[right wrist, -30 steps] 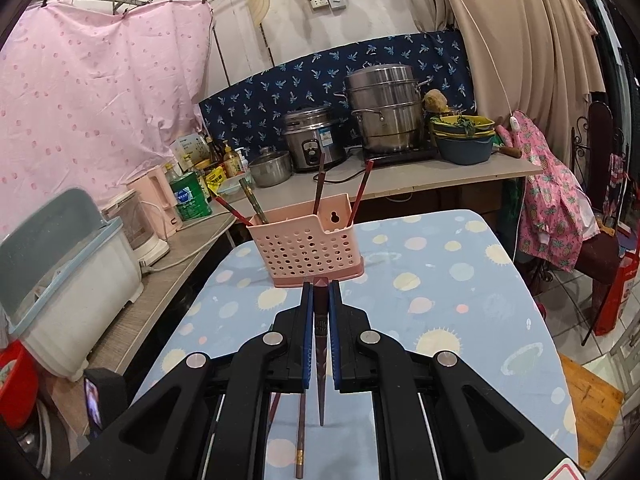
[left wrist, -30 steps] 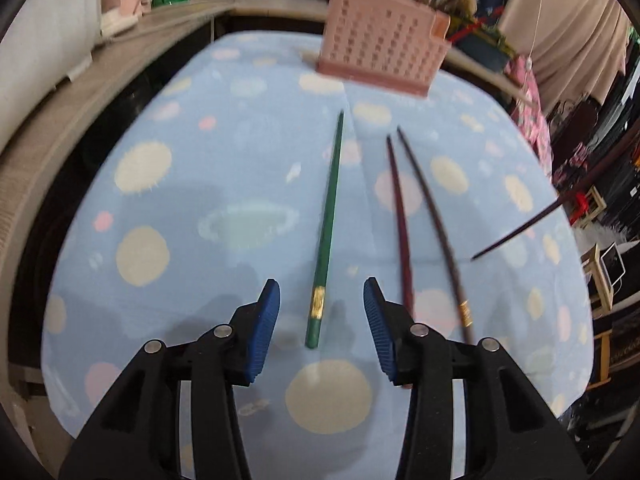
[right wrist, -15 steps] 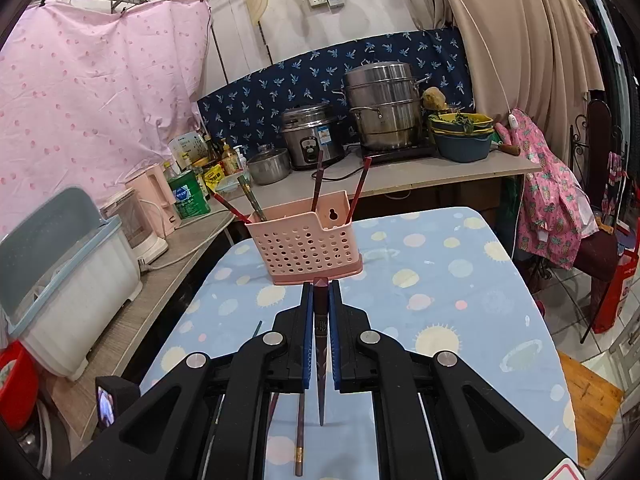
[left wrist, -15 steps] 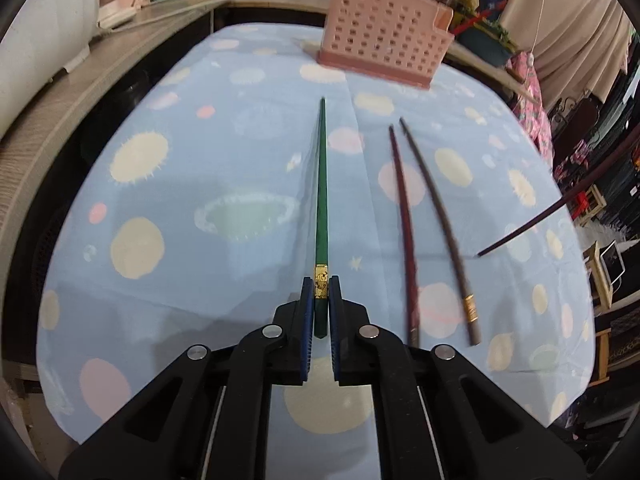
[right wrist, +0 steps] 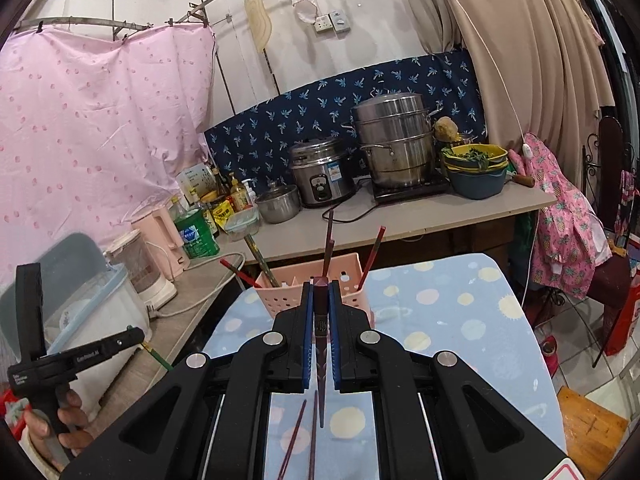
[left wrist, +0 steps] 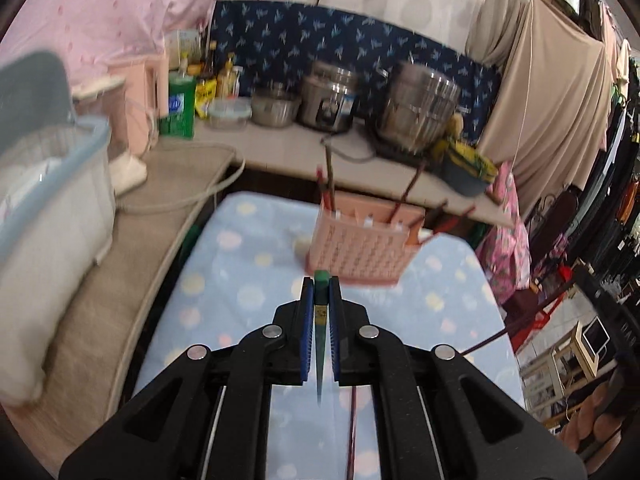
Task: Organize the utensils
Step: 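Lift the green chopstick with the left tool while the right tool carries the red one to the basket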
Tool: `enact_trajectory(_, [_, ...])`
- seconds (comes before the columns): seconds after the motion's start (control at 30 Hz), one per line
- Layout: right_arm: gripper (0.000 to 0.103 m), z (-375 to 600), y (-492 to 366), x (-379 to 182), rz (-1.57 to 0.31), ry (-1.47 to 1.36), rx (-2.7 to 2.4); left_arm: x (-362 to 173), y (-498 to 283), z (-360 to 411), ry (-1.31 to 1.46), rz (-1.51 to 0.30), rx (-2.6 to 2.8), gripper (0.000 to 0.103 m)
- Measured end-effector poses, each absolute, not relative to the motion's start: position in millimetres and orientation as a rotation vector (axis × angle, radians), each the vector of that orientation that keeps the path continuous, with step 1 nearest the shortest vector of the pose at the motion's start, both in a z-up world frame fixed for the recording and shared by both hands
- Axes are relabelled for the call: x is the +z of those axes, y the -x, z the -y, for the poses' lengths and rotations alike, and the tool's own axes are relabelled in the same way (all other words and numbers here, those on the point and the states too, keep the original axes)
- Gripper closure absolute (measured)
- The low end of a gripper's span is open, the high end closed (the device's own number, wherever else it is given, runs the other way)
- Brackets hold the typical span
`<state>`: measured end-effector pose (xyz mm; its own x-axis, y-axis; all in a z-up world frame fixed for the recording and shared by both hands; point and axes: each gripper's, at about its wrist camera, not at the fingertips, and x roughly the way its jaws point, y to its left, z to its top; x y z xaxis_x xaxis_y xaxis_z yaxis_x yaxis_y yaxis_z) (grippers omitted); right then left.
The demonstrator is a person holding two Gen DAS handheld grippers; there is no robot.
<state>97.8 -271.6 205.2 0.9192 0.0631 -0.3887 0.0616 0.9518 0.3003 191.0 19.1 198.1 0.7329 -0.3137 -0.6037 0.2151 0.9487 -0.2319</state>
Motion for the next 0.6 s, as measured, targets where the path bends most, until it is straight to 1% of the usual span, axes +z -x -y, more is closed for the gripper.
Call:
enact_trajectory(0.33, [0.096, 285.1, -177.0, 253.8, -0.314, -0.374, 0.024, 281.7, -253.8, 11.2, 0.183, -0.508, -0.29, 0.096])
enact_trajectory(0.47, [0.096, 289.2, -213.4, 275.0, -0.272, -0.402, 0.034, 300.8, -284.7, 20.8, 0.211, -0.462, -0.287, 0.096])
enact_trajectory(0.6, [0.096, 289.4, -247.8, 286.2, -0.255, -0.404, 0.032, 306.2, -313.3, 35.3, 0.205, -0.433, -0.269, 0.096])
